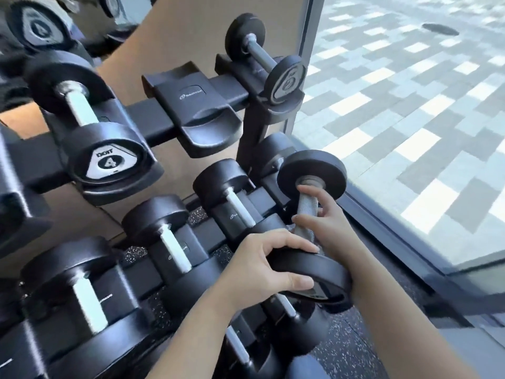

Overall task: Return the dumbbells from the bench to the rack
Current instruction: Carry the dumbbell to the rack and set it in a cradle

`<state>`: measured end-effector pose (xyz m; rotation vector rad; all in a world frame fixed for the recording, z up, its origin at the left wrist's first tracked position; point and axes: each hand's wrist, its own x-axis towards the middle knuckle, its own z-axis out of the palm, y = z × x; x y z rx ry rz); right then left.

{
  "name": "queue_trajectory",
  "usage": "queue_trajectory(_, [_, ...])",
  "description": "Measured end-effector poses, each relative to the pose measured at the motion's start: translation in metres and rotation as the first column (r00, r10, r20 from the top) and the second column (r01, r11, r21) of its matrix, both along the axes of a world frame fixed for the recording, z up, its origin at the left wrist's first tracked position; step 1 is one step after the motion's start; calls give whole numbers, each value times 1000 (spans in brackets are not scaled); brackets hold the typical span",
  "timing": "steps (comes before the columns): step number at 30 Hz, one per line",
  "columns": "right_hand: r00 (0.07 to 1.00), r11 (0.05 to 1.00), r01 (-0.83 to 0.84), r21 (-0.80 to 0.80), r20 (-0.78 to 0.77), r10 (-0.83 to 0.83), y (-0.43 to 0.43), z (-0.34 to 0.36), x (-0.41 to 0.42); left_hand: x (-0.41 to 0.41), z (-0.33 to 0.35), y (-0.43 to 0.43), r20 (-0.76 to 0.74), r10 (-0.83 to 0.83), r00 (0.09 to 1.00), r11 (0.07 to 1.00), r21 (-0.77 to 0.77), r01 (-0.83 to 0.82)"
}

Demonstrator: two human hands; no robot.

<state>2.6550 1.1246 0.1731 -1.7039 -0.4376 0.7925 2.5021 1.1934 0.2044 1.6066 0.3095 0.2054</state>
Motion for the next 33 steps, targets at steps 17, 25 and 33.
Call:
queue_trajectory(17, [897,904,-427,3,127,423,119,24,118,100,9,49,66,407,911,913,15,-409])
queue_trajectory(25, [833,834,-546,84,160,529,210,41,110,94,14,111,172,526,833,839,53,-541])
queue_trajectory(33, [767,787,-616,34,257,588,291,43,105,96,6,178,219,595,773,786,42,-617])
